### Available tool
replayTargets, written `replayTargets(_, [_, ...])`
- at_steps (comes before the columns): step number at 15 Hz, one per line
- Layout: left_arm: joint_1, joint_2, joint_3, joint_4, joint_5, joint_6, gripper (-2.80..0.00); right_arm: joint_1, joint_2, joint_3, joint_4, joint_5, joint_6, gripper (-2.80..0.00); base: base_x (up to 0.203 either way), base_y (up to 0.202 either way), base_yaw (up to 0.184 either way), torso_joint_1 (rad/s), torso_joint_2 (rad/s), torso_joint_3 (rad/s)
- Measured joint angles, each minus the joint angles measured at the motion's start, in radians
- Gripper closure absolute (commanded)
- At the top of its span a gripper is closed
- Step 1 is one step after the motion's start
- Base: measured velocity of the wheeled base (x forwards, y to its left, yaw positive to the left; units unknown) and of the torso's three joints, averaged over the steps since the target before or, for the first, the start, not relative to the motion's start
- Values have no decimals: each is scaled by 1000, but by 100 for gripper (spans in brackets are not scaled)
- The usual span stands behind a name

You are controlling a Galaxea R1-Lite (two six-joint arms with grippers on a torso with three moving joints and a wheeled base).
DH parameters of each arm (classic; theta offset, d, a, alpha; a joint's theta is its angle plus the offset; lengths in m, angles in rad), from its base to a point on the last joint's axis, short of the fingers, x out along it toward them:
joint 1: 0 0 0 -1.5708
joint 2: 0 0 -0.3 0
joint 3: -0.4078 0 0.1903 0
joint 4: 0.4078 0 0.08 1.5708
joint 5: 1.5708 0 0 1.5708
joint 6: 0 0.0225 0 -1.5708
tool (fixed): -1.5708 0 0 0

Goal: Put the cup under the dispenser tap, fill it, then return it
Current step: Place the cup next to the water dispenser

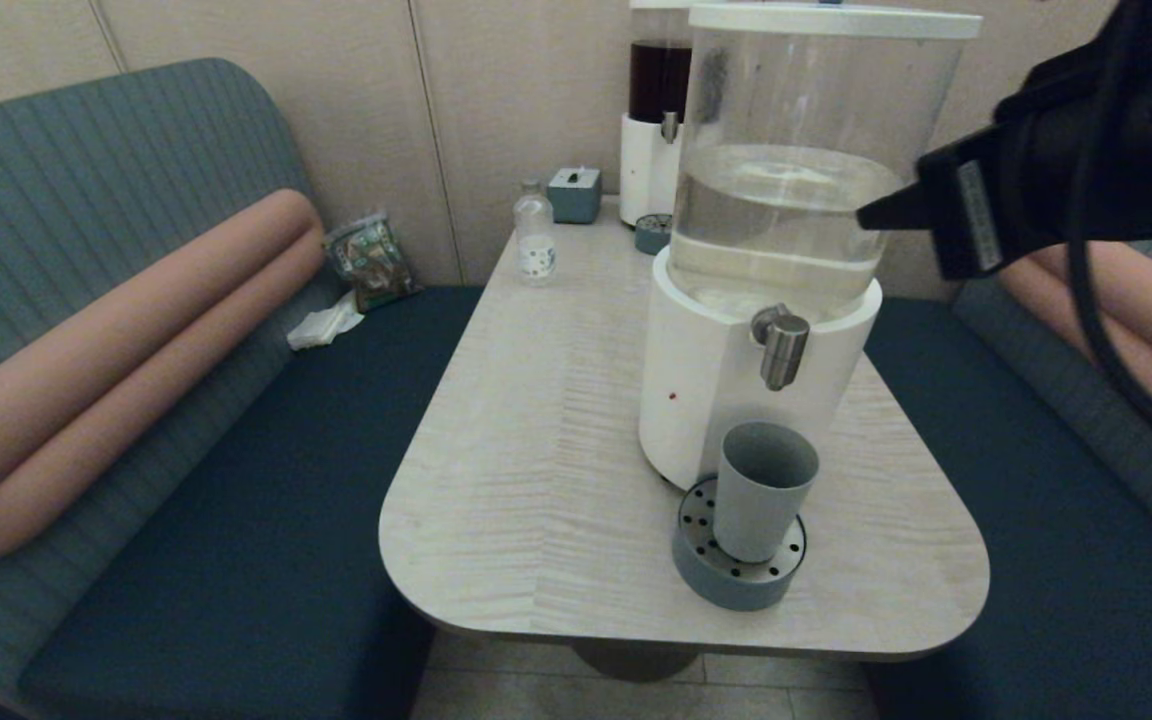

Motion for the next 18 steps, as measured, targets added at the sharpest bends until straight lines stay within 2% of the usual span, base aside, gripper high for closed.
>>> replayTargets(2, [0, 0, 0, 0, 0, 0, 0, -54, -144, 97, -15, -1, -5, 0, 0, 0, 0, 0, 0, 0])
replayTargets(6, [0, 0, 0, 0, 0, 0, 0, -324, -508, 412, -149, 60, -36, 0, 0, 0, 0, 0, 0, 0])
replayTargets(9, [0, 0, 0, 0, 0, 0, 0, -457, -821, 638, -220, 100, -46, 0, 0, 0, 0, 0, 0, 0])
replayTargets(11, [0, 0, 0, 0, 0, 0, 0, -522, -1025, 760, -231, 114, -45, 0, 0, 0, 0, 0, 0, 0])
replayTargets(13, [0, 0, 0, 0, 0, -1, 0, -570, -1170, 881, -254, 70, -10, 0, 0, 0, 0, 0, 0, 0])
replayTargets(15, [0, 0, 0, 0, 0, -1, 0, -594, -1242, 992, -281, 6, 11, 0, 0, 0, 0, 0, 0, 0])
replayTargets(18, [0, 0, 0, 0, 0, -1, 0, -612, -1285, 1130, -412, -15, -3, 0, 0, 0, 0, 0, 0, 0])
